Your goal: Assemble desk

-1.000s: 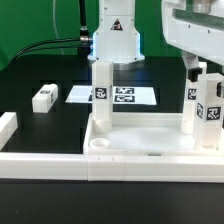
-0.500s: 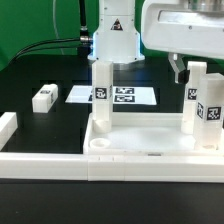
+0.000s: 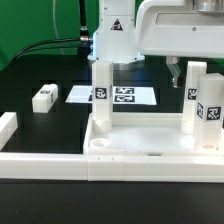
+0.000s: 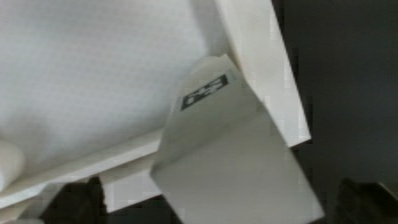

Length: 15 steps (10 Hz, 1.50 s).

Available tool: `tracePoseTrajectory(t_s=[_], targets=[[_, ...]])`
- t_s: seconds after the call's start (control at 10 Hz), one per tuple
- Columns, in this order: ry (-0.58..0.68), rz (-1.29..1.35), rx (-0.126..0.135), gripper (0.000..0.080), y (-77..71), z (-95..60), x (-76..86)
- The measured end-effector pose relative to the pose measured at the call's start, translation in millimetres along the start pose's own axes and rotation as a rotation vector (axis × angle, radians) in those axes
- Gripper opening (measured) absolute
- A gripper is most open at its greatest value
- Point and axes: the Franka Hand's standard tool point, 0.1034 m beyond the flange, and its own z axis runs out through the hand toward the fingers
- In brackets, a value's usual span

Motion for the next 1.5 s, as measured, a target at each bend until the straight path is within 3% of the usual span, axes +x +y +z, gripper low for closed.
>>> tracePoseTrajectory(t_s=[0.6, 0.7, 0.8, 0.9, 1.4, 1.5], targets=[[0.002, -0.261, 0.001, 0.0625, -0.6, 1.2, -1.2], [0.002, -0.261, 0.001, 0.0453, -0.5, 1.2, -1.1], [0.002, -0.249, 0.002, 0.0453, -0.7, 1.2, -1.1], [0.002, -0.236, 0.002, 0.0286, -0.5, 1.2, -1.0], [0.001, 0.039, 0.003, 0.0288, -0.1, 1.8, -1.0], [-0.005, 0.176, 0.018, 0.0288, 2.5, 2.1, 0.2]])
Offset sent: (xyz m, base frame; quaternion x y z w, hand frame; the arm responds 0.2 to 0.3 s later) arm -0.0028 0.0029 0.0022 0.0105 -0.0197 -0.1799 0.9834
